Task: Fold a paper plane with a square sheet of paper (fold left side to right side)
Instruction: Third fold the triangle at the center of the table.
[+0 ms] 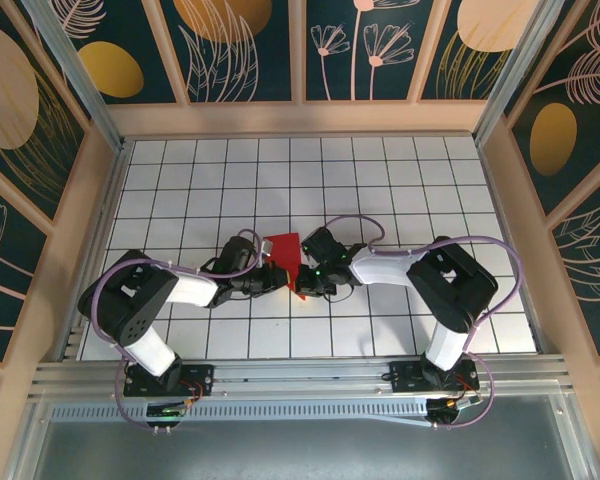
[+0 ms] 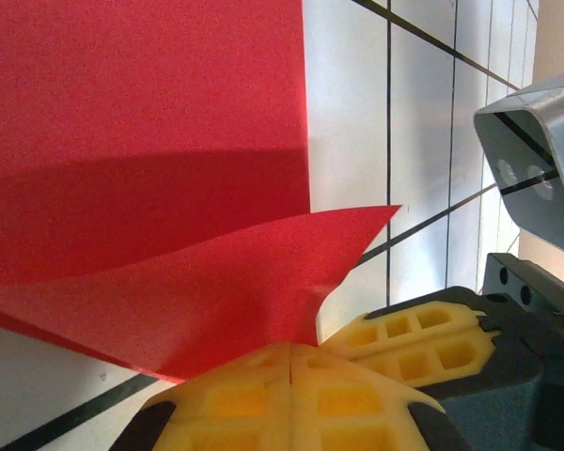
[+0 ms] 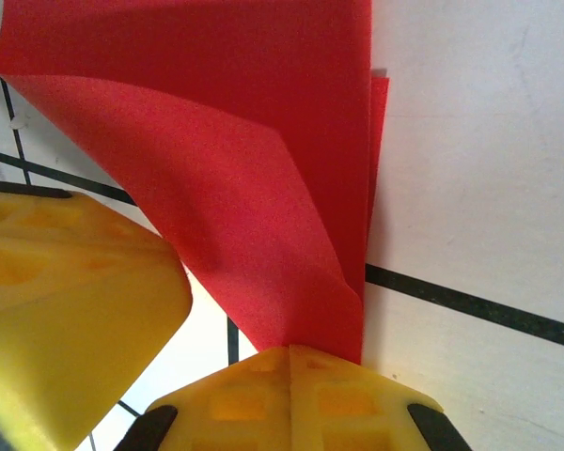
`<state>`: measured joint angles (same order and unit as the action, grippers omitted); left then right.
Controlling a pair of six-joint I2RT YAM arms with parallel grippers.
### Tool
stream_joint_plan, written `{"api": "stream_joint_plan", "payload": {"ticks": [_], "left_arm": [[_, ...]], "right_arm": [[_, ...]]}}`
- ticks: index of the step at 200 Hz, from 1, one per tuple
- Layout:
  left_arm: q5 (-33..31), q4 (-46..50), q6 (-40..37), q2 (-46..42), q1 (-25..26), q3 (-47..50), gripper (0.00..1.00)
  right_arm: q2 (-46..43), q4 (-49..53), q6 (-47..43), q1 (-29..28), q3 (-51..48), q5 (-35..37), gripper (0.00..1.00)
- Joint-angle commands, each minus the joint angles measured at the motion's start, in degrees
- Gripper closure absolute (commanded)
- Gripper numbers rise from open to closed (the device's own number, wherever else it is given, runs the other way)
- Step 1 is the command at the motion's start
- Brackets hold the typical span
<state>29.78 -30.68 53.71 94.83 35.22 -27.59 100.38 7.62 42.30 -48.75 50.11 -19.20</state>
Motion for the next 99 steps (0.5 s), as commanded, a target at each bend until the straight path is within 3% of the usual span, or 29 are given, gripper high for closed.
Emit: {"api": "stream_joint_plan", "payload": {"ticks": [1,99], "left_arm": [[-0.41,-0.27,-0.94,1.13,0.21,-1.15,0.99],[-6.15,7.44,-4.65,3.01,0.13,-3.61,0.98]], "right_arm": [[5.56,9.50,-1.09,-1.18,-2.30,5.74,1.00],[6.98,12.32,-2.57,-2.07,-1.50,7.23,1.00]]}}
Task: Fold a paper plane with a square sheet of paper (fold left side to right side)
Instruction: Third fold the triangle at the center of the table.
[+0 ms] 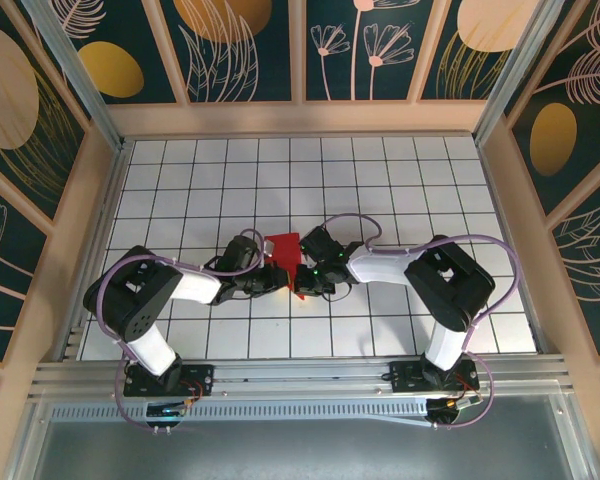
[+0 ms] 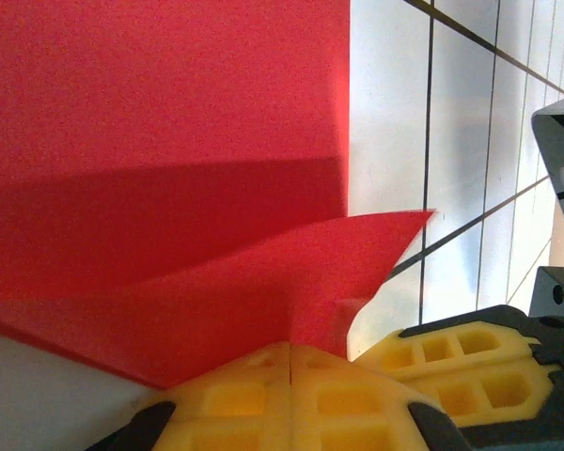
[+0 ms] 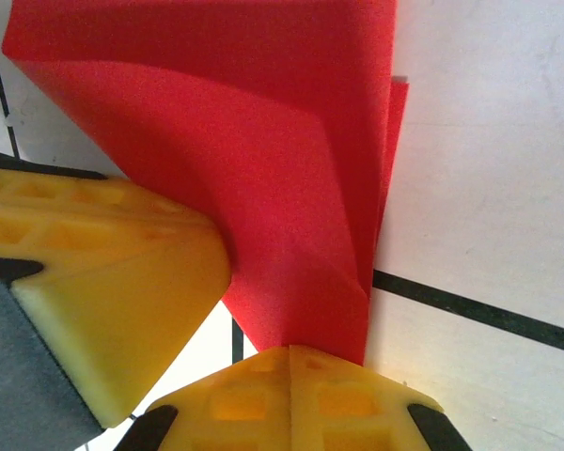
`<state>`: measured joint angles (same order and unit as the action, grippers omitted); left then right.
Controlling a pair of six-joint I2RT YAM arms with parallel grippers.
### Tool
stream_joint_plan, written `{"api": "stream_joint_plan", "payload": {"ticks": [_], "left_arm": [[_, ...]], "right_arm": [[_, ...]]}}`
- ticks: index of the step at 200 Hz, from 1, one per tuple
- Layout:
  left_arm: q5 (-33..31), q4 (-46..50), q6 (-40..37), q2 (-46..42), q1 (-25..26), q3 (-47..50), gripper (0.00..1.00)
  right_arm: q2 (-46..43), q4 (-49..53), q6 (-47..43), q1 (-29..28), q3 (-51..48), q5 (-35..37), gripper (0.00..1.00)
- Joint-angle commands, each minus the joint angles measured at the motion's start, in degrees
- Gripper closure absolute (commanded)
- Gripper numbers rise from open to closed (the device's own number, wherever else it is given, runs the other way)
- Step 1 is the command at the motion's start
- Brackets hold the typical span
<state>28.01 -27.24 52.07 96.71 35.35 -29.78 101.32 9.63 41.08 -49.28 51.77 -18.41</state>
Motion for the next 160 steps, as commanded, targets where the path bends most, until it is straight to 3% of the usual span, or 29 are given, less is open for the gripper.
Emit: {"api": "stream_joint_plan", "payload": {"ticks": [1,64,160], "left_arm": [[-4.41,4.02,-3.02,1.12,-0.01,-1.47,0.98],[-8.21,5.66,-3.24,0.96,-0.94,-2.01,0.98],[-9.36,9.18,-8.03,0.06,-9.66,-4.05,0.95]], "right_arm": [[6.06,10.36,-1.35,-1.62,-3.16,6.45,1.00],[6.41,11.12,-1.54,-1.72,-3.94,6.97,1.00],[6.54,11.95,-2.54,-1.78,-3.97,7.16,1.00]]}}
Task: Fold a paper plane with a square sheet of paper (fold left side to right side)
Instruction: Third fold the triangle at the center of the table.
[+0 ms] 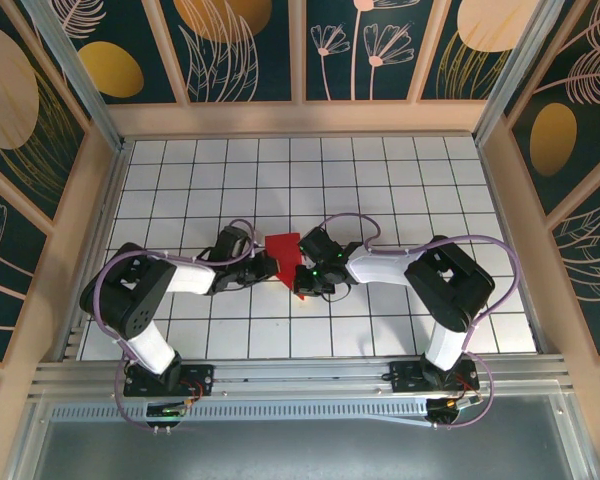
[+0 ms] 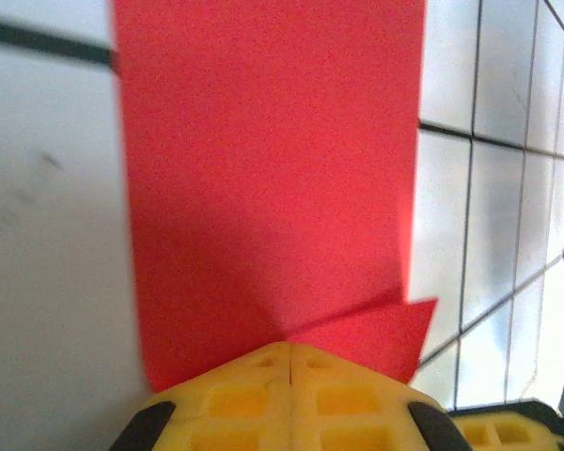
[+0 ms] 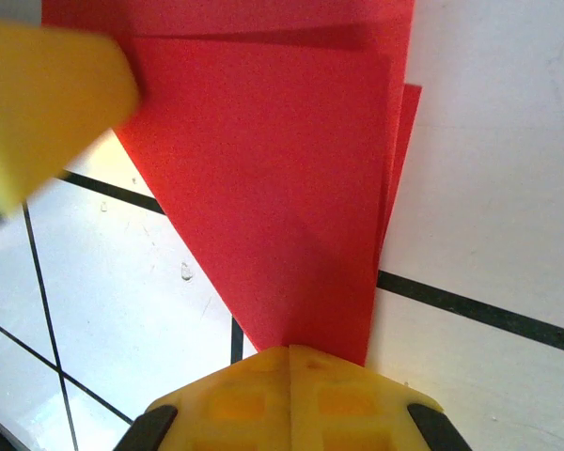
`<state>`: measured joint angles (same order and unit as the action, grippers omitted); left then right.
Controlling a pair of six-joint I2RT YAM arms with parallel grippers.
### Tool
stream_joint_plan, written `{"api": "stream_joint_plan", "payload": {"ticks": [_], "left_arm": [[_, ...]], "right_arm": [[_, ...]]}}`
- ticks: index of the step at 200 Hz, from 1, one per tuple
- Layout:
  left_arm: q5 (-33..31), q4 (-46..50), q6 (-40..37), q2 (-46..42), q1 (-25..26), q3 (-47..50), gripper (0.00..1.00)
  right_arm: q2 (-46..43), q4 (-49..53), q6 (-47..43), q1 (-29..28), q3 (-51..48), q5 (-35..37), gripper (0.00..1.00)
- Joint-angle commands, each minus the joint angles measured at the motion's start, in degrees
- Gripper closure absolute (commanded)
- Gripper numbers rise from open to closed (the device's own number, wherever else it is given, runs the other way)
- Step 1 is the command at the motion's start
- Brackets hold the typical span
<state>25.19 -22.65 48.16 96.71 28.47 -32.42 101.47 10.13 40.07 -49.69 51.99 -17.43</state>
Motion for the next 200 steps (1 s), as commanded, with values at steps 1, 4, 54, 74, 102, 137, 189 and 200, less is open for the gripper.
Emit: {"api": "stream_joint_plan", "payload": {"ticks": [1,4,54,74,102,137,189,200], "left_arm": [[-6.59,4.70,-4.21,0.06,-2.88,-1.45,0.95],[-6.76,5.02,-4.55,0.03,-3.20,-1.49,0.95],[-6.27,6.49,-7.91,-2.81,-7.43,-1.96,0.95],[-6.60,8.23,-9.88,-6.77,-7.33,-2.20,0.96],[-2.61,8.20,-12.72,-12.32,-6.99,-0.42,0.98],[2.84,4.92,-10.75,-12.07,-1.68,1.26,0.99],[1.74,0.07,-7.27,-5.59,1.23,0.51,1.00],[2.09,0.02,-7.51,-4.34,1.41,-0.24,1.00]], "right_arm": [[6.42,11.47,-1.51,-1.32,-4.23,6.22,1.00],[6.33,11.51,-1.44,-1.31,-4.15,6.31,1.00],[5.78,10.80,-1.06,-1.24,-4.47,6.27,1.00],[5.35,9.98,-0.57,-1.15,-4.44,6.17,1.00],[4.53,9.54,0.50,-1.11,-4.37,6.87,1.00],[4.37,10.04,0.78,-1.11,-3.75,7.58,1.00],[3.97,9.88,0.91,-1.11,-3.67,7.61,1.00],[4.08,9.83,0.89,-1.11,-3.58,7.60,1.00]]}}
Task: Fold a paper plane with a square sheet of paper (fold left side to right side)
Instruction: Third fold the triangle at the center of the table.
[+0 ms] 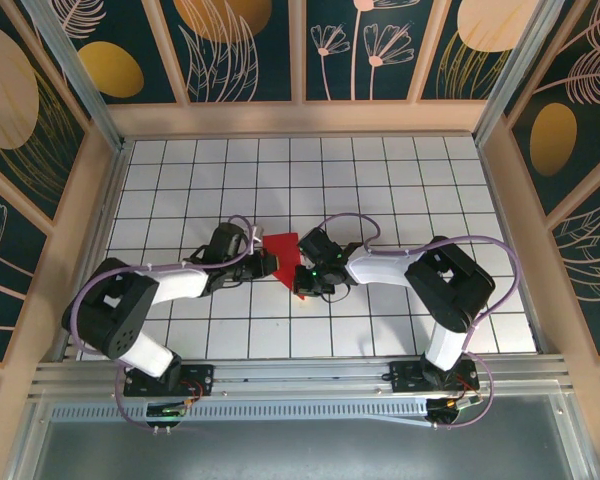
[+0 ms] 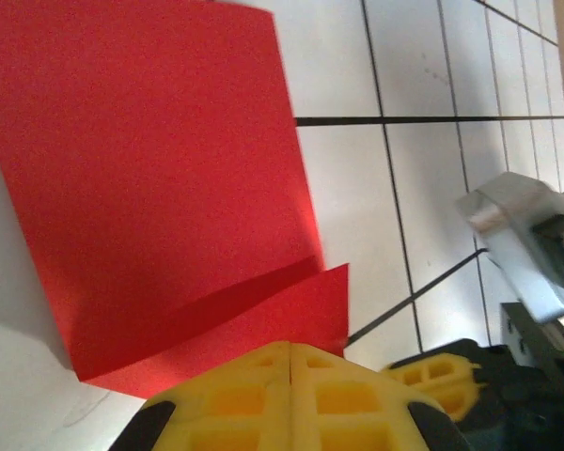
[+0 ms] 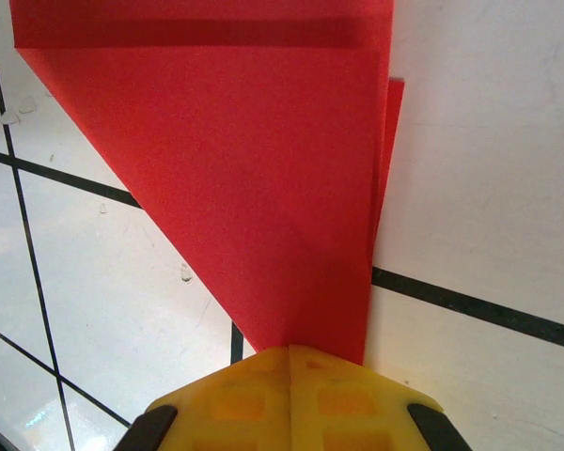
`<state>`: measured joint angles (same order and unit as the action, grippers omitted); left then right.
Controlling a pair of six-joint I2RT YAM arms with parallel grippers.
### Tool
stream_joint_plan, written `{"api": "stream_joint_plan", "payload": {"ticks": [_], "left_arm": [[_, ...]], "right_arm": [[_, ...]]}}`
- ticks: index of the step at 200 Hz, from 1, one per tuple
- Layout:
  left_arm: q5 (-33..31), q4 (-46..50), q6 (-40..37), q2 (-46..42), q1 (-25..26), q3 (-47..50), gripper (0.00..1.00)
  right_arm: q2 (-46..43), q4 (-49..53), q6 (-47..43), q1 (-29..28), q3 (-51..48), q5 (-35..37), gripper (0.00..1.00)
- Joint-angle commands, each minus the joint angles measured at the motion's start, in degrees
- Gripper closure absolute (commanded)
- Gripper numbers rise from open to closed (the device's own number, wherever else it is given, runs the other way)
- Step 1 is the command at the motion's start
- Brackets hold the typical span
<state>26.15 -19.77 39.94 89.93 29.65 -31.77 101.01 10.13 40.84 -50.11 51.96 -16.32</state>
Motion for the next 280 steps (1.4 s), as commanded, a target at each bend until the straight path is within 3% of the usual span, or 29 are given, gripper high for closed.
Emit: {"api": "stream_joint_plan", "payload": {"ticks": [1,70,103,179,221,280], "left_arm": [[1.16,-2.88,0.73,2.62,0.23,-1.00,1.00],[-1.11,-0.52,-1.35,6.35,0.91,-1.72,1.00],[-4.22,3.90,-4.70,7.12,1.18,-2.11,1.00],[-5.38,4.04,-4.87,7.36,1.29,-1.15,1.00],[-5.63,3.94,-4.73,7.41,1.29,-0.84,1.00],[-5.85,3.92,-4.61,7.18,1.29,-0.39,1.00]], "right_arm": [[4.54,9.83,0.12,-0.69,-3.55,6.48,1.00],[3.97,8.53,0.02,-0.67,-2.54,4.30,1.00],[1.54,6.74,0.20,-0.69,-0.21,2.28,1.00],[-4.84,0.60,1.38,-0.66,2.06,-1.20,1.00],[-2.38,-7.30,2.71,-1.14,1.59,-4.17,1.00],[2.76,-8.10,2.72,-1.13,4.01,-3.17,1.00]]}}
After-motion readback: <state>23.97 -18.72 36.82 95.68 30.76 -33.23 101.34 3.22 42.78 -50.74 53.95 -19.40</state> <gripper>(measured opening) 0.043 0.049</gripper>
